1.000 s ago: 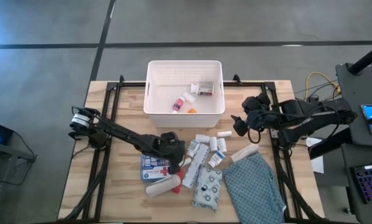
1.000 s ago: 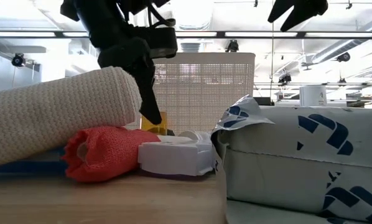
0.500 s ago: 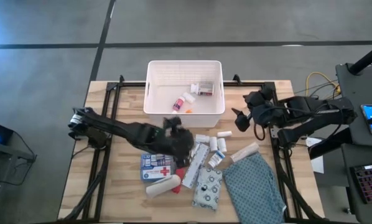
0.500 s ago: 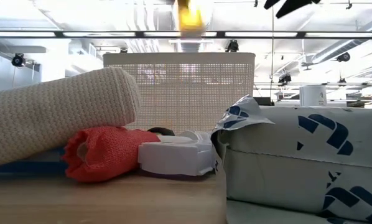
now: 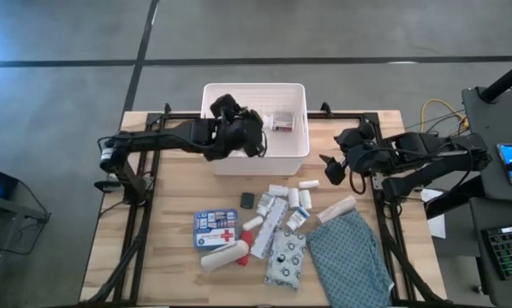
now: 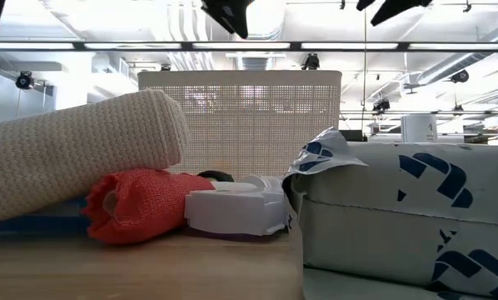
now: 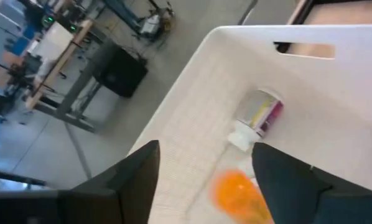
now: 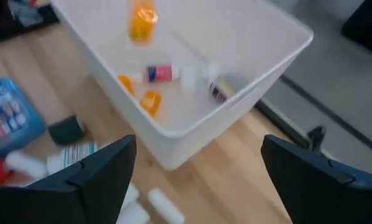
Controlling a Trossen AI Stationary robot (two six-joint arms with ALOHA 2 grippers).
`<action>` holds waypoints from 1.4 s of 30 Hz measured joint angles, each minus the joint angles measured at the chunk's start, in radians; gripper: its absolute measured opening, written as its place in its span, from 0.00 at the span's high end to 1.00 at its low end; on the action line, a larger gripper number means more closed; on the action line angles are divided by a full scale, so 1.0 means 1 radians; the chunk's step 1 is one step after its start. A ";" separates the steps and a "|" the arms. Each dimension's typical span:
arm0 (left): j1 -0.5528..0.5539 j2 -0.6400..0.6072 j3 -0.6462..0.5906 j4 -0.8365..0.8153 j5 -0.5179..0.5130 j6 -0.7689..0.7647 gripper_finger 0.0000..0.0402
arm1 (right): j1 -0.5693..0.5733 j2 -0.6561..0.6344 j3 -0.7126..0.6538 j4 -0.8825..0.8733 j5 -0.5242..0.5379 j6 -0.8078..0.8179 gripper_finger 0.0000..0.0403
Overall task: Pick & place medical supplies in basket/bin
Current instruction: Put the white gauze into the white bin
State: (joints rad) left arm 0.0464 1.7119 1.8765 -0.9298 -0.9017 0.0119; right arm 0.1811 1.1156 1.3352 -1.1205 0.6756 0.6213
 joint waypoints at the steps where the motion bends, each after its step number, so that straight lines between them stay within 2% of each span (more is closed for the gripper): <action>1: 0.001 -0.006 0.003 -0.003 -0.014 0.017 0.39 | 0.006 0.000 -0.004 -0.024 -0.011 0.015 0.16; 6: -0.041 -0.058 0.066 -0.003 -0.076 0.076 0.32 | 0.039 -0.002 -0.051 -0.182 -0.082 0.082 0.13; 9: -0.136 -0.100 0.104 0.001 -0.075 0.007 0.32 | 0.057 -0.001 -0.124 -0.204 -0.175 0.047 0.12; 13: -0.284 -0.148 0.106 -0.019 -0.070 -0.196 0.32 | 0.070 -0.001 -0.278 -0.134 -0.229 -0.116 0.15; 19: -0.466 -0.160 0.076 -0.190 -0.070 -0.610 0.32 | 0.034 0.002 -0.534 0.192 -0.379 -0.268 0.19; 22: -0.518 -0.156 0.021 -0.225 -0.068 -0.766 0.32 | -0.020 0.024 -0.613 0.296 -0.389 -0.304 0.19; 30: -0.564 -0.156 -0.184 -0.228 -0.052 -1.058 0.32 | -0.185 0.191 -0.623 0.423 -0.521 -0.402 0.19; 35: -0.563 -0.157 -0.259 -0.226 0.009 -1.161 0.32 | -0.192 0.301 -0.592 0.436 -0.478 -0.483 0.19; 39: -0.564 -0.157 -0.286 -0.226 0.012 -1.182 0.32 | -0.205 0.375 -0.559 0.451 -0.410 -0.553 0.19; 42: -0.565 -0.157 -0.292 -0.226 0.012 -1.182 0.32 | -0.228 0.427 -0.549 0.457 -0.397 -0.588 0.19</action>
State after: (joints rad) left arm -0.5186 1.5547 1.5845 -1.1557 -0.8894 -1.1702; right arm -0.0464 1.5422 0.7859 -0.6634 0.2790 0.0338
